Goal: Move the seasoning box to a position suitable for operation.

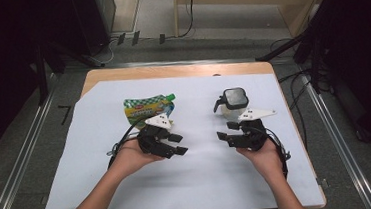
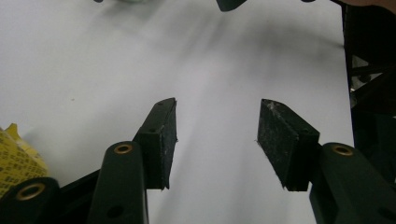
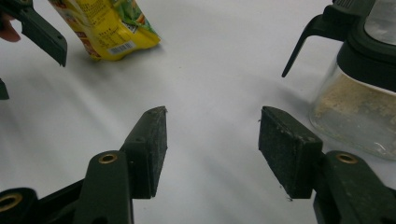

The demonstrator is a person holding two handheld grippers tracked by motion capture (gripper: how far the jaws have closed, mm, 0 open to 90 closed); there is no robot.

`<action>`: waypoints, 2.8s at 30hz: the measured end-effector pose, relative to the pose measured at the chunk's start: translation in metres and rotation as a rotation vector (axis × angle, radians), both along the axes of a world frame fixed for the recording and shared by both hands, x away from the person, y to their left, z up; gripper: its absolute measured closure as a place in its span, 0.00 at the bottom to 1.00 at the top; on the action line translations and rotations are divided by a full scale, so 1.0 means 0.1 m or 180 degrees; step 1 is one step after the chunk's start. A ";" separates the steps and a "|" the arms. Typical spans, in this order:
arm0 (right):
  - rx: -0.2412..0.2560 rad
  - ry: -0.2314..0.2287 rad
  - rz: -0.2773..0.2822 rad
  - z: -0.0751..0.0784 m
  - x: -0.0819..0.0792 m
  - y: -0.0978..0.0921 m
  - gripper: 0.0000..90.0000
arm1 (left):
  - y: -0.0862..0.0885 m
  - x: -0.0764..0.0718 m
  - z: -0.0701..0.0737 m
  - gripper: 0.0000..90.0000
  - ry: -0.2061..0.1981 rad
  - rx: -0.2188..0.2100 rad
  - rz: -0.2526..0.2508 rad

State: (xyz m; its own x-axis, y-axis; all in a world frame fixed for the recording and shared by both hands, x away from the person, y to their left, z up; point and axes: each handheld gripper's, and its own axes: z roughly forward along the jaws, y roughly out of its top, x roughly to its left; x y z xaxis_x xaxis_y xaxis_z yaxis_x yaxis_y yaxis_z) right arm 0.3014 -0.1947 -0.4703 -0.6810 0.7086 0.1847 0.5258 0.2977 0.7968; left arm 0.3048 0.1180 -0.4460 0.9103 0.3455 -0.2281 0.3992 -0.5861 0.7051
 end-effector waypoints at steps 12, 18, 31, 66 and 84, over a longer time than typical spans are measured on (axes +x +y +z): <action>-0.0023 -0.0016 0.0001 0.02 0.00 -0.02 0.46 | 0.00 0.02 -0.01 0.50 0.0037 0.0038 0.0019; -0.0026 -0.0017 -0.0010 0.02 0.01 -0.04 0.46 | 0.00 0.01 -0.01 0.50 0.0085 0.0002 -0.0038; 0.0087 -0.0085 -0.0275 0.12 0.07 -0.27 0.38 | 0.02 0.00 0.04 0.51 0.0156 -0.0073 -0.0144; -0.0110 0.0098 -0.1065 -0.26 0.71 -0.36 0.14 | 0.01 -0.14 -0.02 0.51 0.0077 -0.0030 -0.0107; -0.0021 -0.0133 -0.1336 -0.50 1.01 -0.09 0.07 | 0.15 -0.19 -0.07 0.51 0.0108 0.0002 0.0051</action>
State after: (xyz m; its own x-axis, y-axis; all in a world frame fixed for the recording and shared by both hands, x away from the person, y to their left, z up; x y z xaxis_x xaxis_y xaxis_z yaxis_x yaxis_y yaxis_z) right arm 0.4021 -0.2035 -0.5202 -0.3398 0.9272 0.1576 0.5699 0.0697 0.8188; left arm 0.2861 0.1325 -0.4530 0.8964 0.3600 -0.2584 0.4320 -0.5800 0.6906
